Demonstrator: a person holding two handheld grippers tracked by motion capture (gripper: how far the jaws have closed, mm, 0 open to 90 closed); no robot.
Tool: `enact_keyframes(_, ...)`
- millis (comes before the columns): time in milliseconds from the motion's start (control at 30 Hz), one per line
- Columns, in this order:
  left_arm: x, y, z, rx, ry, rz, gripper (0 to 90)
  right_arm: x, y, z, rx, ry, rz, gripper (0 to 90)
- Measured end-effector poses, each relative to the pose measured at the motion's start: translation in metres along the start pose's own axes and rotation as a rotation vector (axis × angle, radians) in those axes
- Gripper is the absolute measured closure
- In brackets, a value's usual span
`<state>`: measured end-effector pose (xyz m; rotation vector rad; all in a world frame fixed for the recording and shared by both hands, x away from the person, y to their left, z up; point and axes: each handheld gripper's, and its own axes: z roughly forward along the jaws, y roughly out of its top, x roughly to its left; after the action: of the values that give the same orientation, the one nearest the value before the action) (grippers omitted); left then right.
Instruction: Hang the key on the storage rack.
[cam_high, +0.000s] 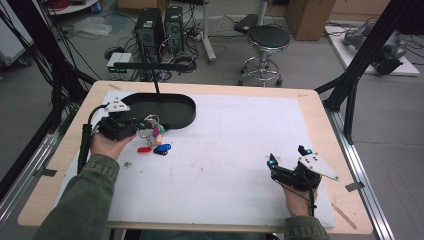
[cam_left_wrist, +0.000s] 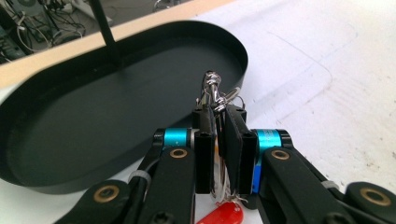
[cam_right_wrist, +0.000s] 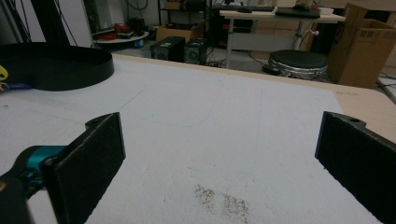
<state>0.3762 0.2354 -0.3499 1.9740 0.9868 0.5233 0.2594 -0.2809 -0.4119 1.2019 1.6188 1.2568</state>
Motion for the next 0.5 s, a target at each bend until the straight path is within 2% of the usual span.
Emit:
enact_keyframes(233, 0.004, 0.020, -0.012, -0.033, -0.002, 0.033, 82.4, 0.001, 0.000, -0.001, -0.006, 0.001, 0.003, 0.5)
enact_keyframes(400, 0.007, 0.029, -0.019, -0.040, 0.001, 0.038, 82.4, 0.000, 0.000, 0.000, -0.005, 0.003, -0.012, 0.5)
enact_keyframes(500, 0.009, 0.033, -0.023, -0.057, -0.005, 0.033, 82.4, 0.001, 0.000, 0.001, 0.001, 0.007, -0.005, 0.5)
